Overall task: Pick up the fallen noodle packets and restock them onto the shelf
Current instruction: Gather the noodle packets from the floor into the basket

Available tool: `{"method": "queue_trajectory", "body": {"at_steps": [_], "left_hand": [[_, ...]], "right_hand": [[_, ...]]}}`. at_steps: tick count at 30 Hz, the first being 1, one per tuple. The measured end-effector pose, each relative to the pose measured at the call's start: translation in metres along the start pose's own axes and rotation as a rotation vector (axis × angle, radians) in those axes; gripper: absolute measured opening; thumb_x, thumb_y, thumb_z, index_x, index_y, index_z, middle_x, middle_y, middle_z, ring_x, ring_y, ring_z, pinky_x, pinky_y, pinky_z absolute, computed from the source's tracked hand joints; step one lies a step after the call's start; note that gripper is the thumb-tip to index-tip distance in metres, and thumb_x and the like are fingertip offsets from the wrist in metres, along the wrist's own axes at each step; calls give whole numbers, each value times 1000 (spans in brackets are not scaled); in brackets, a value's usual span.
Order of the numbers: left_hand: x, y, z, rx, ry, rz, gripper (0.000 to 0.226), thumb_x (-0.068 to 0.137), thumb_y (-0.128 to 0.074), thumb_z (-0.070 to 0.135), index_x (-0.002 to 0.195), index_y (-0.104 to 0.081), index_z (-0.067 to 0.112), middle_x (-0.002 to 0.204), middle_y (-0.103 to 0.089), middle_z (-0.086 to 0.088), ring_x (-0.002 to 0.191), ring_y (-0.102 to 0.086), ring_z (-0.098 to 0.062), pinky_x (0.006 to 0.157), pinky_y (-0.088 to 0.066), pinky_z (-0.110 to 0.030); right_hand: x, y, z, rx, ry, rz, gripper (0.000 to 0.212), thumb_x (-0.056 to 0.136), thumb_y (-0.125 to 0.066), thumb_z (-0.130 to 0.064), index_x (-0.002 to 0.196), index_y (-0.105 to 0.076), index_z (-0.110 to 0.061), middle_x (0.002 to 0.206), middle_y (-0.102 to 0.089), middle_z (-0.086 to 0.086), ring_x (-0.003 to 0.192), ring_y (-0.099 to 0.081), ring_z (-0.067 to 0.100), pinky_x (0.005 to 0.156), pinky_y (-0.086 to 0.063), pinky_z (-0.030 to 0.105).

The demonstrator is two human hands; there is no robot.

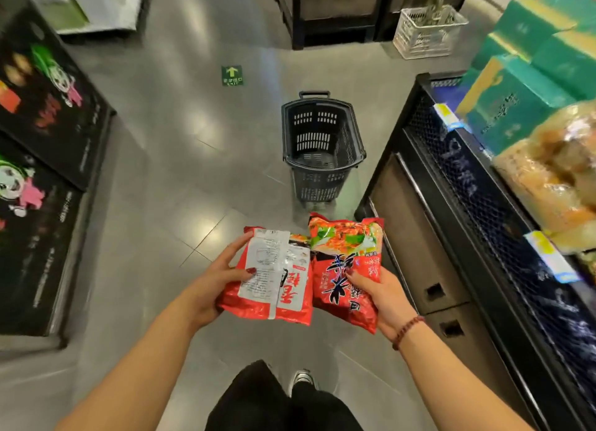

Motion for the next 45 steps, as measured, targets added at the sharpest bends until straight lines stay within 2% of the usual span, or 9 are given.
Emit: {"method": "queue_trajectory", "body": {"at_steps": [5,8,13,17,22,29,36,42,45], "left_hand": [[73,8,49,-52,37,43,57,75,-72,10,123,-56,36,112,-72,-10,97,-70,-37,69,-61,-39],[128,16,87,-35,36,60,43,85,-70,19,122,-54,34,111,-72,-12,93,-71,-36,68,-61,-40],[219,28,155,20,38,74,36,91,-63,8,113,-56,35,102,-74,-13,82,-73,-33,62,-61,-38],[278,34,196,29,47,105,41,89,-61,-1,113,-57,33,96,-74,-13,77,-72,-33,60,-60,-38],[345,29,227,-13,70,132,43,89,-60,-3,113,-57,32,101,-74,-14,81,-71,-35,60,-60,-39],[455,14,250,-89,105,284,52,88,-63,-3,123,-49,33,109,-70,-15,81,-71,-35,63,-60,-45],[557,-4,255,-164,190,366,75,87,-62,-7,139,-32,38,113,-67,-12,88,-70,-33,62,-61,-42],[638,13,236,-188,238,431,71,87,-66,-2,138,-37,39,118,-66,-7,94,-71,-33,66,-61,-44],[685,32,222,-183,216,453,68,86,-66,-1,135,-41,39,120,-65,-6,98,-70,-32,73,-60,-48]], "right_hand": [[76,-16,-42,4,-18,-3,51,69,-75,-12,116,-57,-4,104,-72,18,89,-71,33,69,-58,40],[126,-31,-73,34,2,-2,45,73,-73,-11,115,-58,-5,105,-72,18,86,-72,31,67,-59,38],[212,-57,-126,133,8,65,25,87,-63,-11,110,-59,-3,101,-72,19,78,-72,28,69,-61,42],[267,-66,-158,150,-18,112,28,89,-63,-8,116,-58,-3,108,-70,21,91,-70,35,80,-57,51],[334,-55,-197,116,-74,198,28,85,-68,-9,111,-59,-3,103,-72,19,91,-70,37,85,-54,55],[458,-27,-255,7,-111,190,40,82,-73,-13,116,-54,-9,108,-70,16,94,-70,34,84,-55,54],[566,7,-287,-90,-175,262,23,85,-70,-9,102,-56,-13,103,-69,13,84,-71,25,63,-58,34],[652,31,-265,-107,-237,397,19,85,-71,-8,98,-59,-14,100,-71,15,87,-71,32,81,-57,50],[700,35,-244,-83,-272,436,23,84,-72,-9,102,-60,-13,100,-72,14,87,-71,34,80,-57,54]]}}
Point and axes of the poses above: each hand's wrist, its own x-axis towards the middle knuckle, its own y-axis out of the back of the hand, z = x × y, the point moved 6 cm from there along x, towards the middle knuckle
